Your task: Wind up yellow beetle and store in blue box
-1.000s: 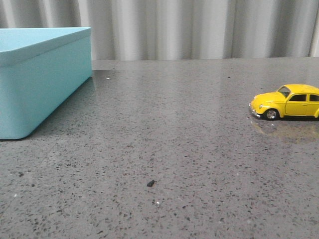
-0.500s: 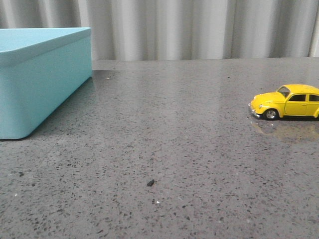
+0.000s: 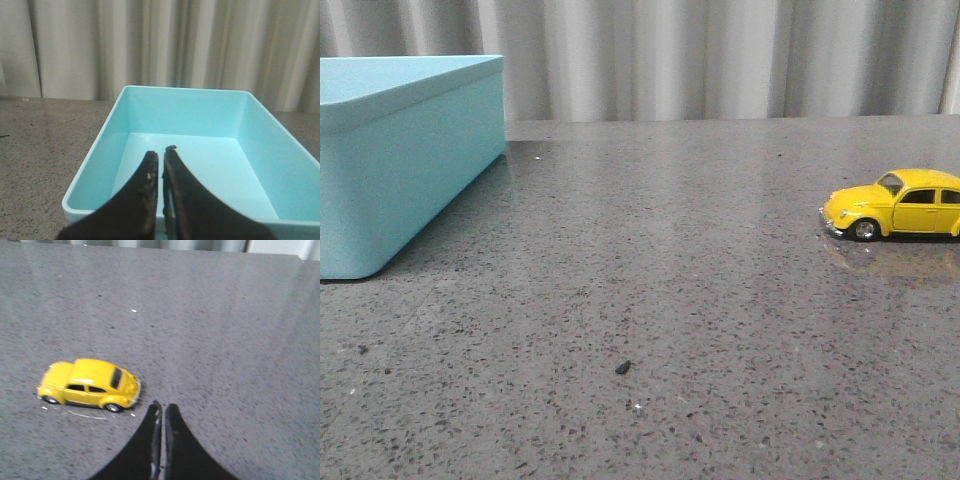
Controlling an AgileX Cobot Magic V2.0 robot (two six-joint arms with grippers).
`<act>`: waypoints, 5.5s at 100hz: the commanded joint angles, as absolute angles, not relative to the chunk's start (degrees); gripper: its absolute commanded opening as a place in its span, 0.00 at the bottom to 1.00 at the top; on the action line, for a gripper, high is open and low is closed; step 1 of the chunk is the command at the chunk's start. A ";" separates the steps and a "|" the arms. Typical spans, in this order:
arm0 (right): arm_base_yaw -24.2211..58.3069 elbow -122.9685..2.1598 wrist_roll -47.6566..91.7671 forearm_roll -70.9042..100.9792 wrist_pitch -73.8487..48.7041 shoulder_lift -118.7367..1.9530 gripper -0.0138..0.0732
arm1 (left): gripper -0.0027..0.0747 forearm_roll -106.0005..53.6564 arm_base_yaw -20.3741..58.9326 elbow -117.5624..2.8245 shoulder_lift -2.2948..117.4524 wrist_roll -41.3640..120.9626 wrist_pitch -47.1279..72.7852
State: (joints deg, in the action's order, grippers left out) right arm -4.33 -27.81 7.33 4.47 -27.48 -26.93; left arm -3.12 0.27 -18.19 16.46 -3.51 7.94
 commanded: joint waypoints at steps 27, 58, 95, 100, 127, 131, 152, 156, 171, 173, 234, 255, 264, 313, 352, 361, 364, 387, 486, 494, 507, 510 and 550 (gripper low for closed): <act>1.61 -50.55 7.50 5.69 -39.82 -51.05 0.09 | 0.01 -3.47 0.63 -20.33 17.50 -3.87 3.08; 1.89 -68.93 7.50 10.39 -55.05 -73.26 0.09 | 0.01 -3.47 0.63 -20.33 17.50 -3.87 3.08; 5.43 -75.68 6.48 10.47 -56.98 -83.11 0.09 | 0.01 -3.47 0.63 -20.33 17.50 -3.87 3.08; 5.66 -75.68 6.16 10.47 -57.06 -83.76 0.09 | 0.01 -3.47 0.63 -20.33 17.50 -3.87 3.08; 7.18 -75.68 5.48 10.07 -58.97 -84.41 0.09 | 0.01 -3.47 0.63 -20.33 17.50 -3.87 3.08; 7.18 -75.68 5.35 10.07 -59.10 -84.64 0.09 | 0.01 -3.47 0.63 -20.33 17.50 -3.87 3.08; 7.18 -75.68 4.39 9.03 -60.92 -86.12 0.09 | 0.01 -3.47 0.63 -20.33 17.50 -3.87 3.01; 7.18 -75.68 4.39 9.03 -60.81 -86.40 0.09 | 0.01 -3.47 0.63 -20.33 17.50 -3.87 3.01; 7.18 -75.68 4.39 9.03 -61.18 -87.82 0.09 | 0.01 -3.47 0.63 -20.33 17.50 -3.87 2.93; 7.18 -75.68 4.39 9.03 -61.18 -88.09 0.09 | 0.01 -3.47 0.63 -20.33 17.50 -3.87 2.93; 7.18 -75.68 2.00 4.55 -62.32 -89.08 0.09 | 0.01 -3.47 0.63 -20.33 17.50 -3.87 1.31; 7.18 -75.58 -0.52 -0.32 -63.73 -89.08 0.09 | 0.01 -3.47 0.63 -20.33 17.50 -3.87 1.31; 6.71 -75.58 -0.50 -0.60 -63.85 -89.08 0.09 | 0.01 -3.47 0.63 -20.33 17.50 -3.87 1.31; 4.05 -73.27 -3.31 -6.00 -64.20 -89.08 0.09 | 0.01 -3.47 0.63 -20.33 17.50 -3.77 1.31; 2.89 -69.42 -7.32 -11.96 -62.07 -89.08 0.09 | 0.01 -3.47 0.63 -20.33 17.50 -3.70 0.44; 2.89 -69.42 -7.43 -12.18 -61.71 -89.08 0.09 | 0.01 -3.47 0.63 -20.33 17.50 -3.70 0.34; 2.89 -69.54 -7.43 -12.18 -61.15 -88.95 0.09 | 0.01 -3.47 0.63 -20.33 17.50 -3.70 0.34; 5.38 -73.41 -7.43 -9.62 -56.89 -80.48 0.09 | 0.01 -3.47 0.63 -20.33 17.50 -3.70 0.48; 5.36 -78.95 -2.69 0.71 -56.80 -73.00 0.09 | 0.01 -3.49 0.98 -25.88 18.09 -2.37 7.54; 5.36 -78.95 -2.69 0.71 -54.61 -71.68 0.09 | 0.01 -3.48 0.98 -27.98 19.67 -2.23 10.08; 5.36 -78.95 -2.69 0.71 -50.87 -69.04 0.09 | 0.01 -3.48 1.11 -32.39 24.69 -1.79 13.14; 5.36 -78.95 -2.69 0.71 -50.33 -68.30 0.09 | 0.01 -3.48 1.41 -33.38 25.99 -1.40 13.56; 5.36 -74.83 -2.69 0.71 -48.59 -61.35 0.09 | 0.01 -3.62 16.76 -51.78 48.28 15.75 18.44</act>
